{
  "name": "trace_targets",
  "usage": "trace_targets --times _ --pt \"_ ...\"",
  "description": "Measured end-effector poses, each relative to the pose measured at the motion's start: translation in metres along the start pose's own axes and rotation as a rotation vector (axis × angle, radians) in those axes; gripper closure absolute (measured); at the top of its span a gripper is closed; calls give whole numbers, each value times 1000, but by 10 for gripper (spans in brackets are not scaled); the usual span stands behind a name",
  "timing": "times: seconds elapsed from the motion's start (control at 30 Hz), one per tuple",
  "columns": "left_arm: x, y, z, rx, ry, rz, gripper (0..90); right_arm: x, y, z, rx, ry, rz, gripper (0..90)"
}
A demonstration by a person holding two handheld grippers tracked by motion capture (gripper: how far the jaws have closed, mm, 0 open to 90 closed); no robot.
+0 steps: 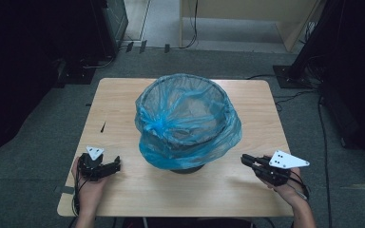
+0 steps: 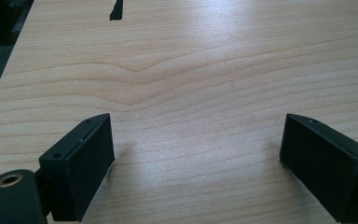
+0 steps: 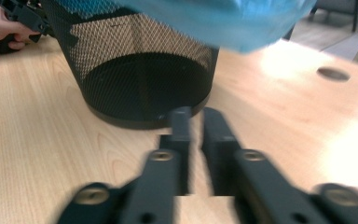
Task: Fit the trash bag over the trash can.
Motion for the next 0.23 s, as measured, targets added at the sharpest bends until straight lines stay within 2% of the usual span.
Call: trace_targets --times 0.07,0.1,0.23 --pt "0 0 0 0 0 0 102 3 1 -4 -31 -12 -75 495" --pt "0 0 0 0 1 -1 103 4 2 -7 -26 -13 -108 460" --pt "0 0 0 -1 1 -1 103 7 0 -17 22 -25 -176 394"
Point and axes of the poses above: each handheld gripper's, and its own axes: x roughly forward along the jaws, z roughly out of its top, y roughly to its left, the point moved 3 cm from there along x, roughly forward along the jaws, and after that the axes turned 2 degrees about -z, right-handed, at the moved point
